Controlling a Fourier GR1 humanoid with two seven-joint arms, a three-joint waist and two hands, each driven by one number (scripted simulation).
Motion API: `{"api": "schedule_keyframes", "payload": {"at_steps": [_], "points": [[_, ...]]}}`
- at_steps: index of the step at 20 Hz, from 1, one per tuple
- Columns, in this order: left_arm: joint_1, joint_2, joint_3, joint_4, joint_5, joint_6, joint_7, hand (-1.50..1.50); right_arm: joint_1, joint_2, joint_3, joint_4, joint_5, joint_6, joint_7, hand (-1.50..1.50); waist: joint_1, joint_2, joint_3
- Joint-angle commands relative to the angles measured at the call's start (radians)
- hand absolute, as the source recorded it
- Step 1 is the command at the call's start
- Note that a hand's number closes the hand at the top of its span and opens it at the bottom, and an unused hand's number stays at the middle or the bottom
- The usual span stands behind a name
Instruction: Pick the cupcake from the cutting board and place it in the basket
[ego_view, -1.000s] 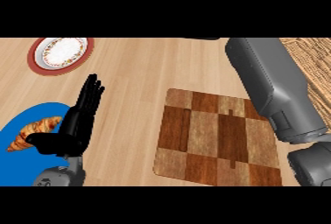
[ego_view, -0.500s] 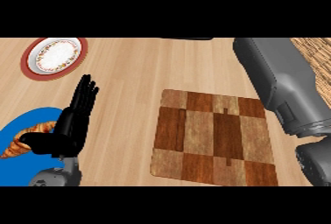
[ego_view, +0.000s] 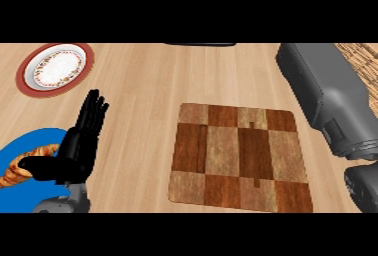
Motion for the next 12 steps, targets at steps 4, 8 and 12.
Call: {"api": "schedule_keyframes", "payload": {"at_steps": [4,8,12], "points": [[-0.015,0.002,0.013,-0.023,-0.003,0.011,0.02,0.0,0.055,-0.011,-0.03,0.02,0.028,-0.046,0.175,1.5,-0.014,-0.004,0.001],[0.062,0.003,-0.012,-0.067,-0.016,0.001,0.009,0.0,0.094,-0.054,-0.076,0.022,-0.008,-0.053,0.09,1.5,-0.013,-0.006,0.001],[-0.006,0.008,0.025,-0.019,0.001,0.003,0.032,0.0,0.108,-0.073,-0.102,0.038,-0.032,-0.005,0.038,1.5,-0.022,-0.006,0.001]]}}
